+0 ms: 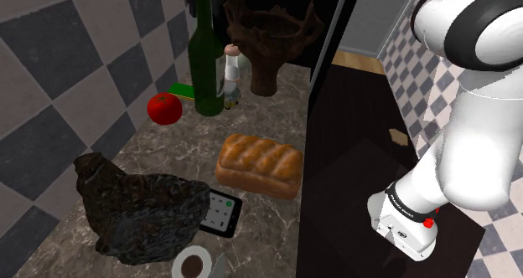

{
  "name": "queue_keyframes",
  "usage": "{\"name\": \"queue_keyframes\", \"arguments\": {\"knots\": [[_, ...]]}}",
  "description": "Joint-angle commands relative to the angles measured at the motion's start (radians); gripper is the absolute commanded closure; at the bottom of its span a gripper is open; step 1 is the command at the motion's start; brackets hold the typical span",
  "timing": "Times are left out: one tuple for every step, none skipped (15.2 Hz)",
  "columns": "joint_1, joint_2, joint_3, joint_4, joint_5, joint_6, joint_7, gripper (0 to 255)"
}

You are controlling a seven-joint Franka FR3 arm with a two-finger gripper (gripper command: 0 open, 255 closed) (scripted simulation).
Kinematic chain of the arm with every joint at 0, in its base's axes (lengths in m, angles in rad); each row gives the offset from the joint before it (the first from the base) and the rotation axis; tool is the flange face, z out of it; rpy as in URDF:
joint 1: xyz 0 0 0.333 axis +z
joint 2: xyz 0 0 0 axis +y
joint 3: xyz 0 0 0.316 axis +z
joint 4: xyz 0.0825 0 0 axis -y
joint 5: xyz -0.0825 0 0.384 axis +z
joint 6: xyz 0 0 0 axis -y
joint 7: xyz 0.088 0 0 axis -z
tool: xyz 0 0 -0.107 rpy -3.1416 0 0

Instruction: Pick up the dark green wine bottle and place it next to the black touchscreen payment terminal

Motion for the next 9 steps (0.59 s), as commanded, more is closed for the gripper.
{"name": "queue_keyframes", "arguments": {"knots": [[0.081,0.14,-0.005,0.234,-0.051,-0.095,0.025,255],[0.064,0.105,-0.004,0.158,-0.038,-0.055,0.028,255],[0.051,0.079,-0.001,0.099,-0.029,-0.022,0.03,255],[0.039,0.058,0.001,0.049,-0.022,0.006,0.031,255],[0.029,0.041,0.003,0.005,-0.016,0.032,0.032,255],[0.021,0.026,0.004,-0.034,-0.011,0.056,0.033,255],[0.014,0.012,0.005,-0.07,-0.006,0.079,0.033,255],[0.008,0.0,0.006,-0.103,-0.002,0.1,0.034,255],[0.002,-0.011,0.006,-0.134,0.002,0.121,0.034,255]]}}
